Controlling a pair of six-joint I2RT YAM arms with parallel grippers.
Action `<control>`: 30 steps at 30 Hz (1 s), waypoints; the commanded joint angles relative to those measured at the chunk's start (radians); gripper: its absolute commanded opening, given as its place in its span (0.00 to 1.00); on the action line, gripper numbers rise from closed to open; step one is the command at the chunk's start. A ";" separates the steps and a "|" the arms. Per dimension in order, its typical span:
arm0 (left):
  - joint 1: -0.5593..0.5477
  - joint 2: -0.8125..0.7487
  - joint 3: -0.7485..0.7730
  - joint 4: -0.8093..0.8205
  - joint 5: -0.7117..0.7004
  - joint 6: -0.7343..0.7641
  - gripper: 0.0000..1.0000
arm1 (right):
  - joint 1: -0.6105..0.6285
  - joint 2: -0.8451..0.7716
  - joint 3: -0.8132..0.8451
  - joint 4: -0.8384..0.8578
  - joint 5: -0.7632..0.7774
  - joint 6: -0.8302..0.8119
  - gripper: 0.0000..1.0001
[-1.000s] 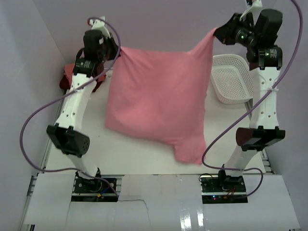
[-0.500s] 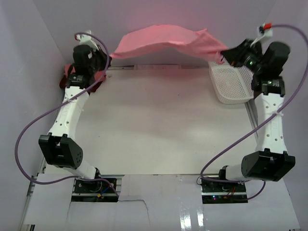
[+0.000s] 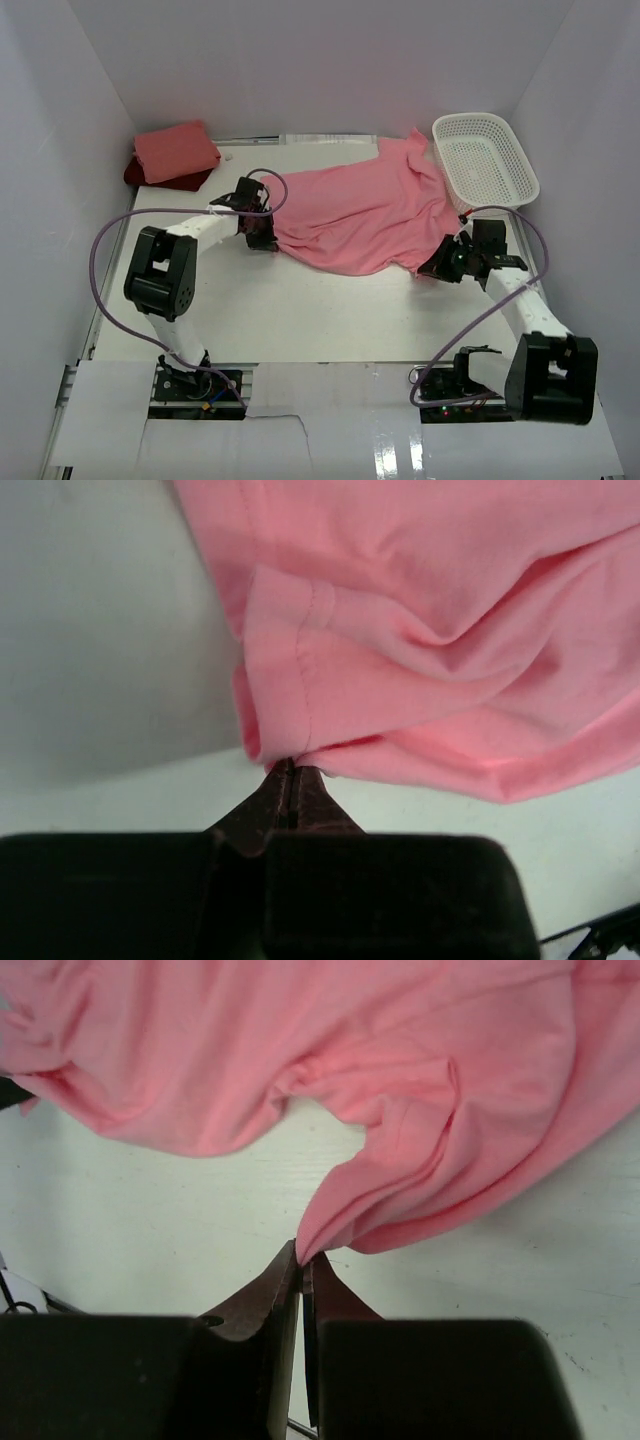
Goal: Fold and stack the t-shirts
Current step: Flatten out the tshirt, then grap the side of the flattened tshirt closest away from the robot with both arms
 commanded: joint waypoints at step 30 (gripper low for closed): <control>0.225 -0.489 -0.249 -0.162 0.169 0.102 0.00 | 0.073 -0.310 0.138 -0.458 0.219 -0.094 0.08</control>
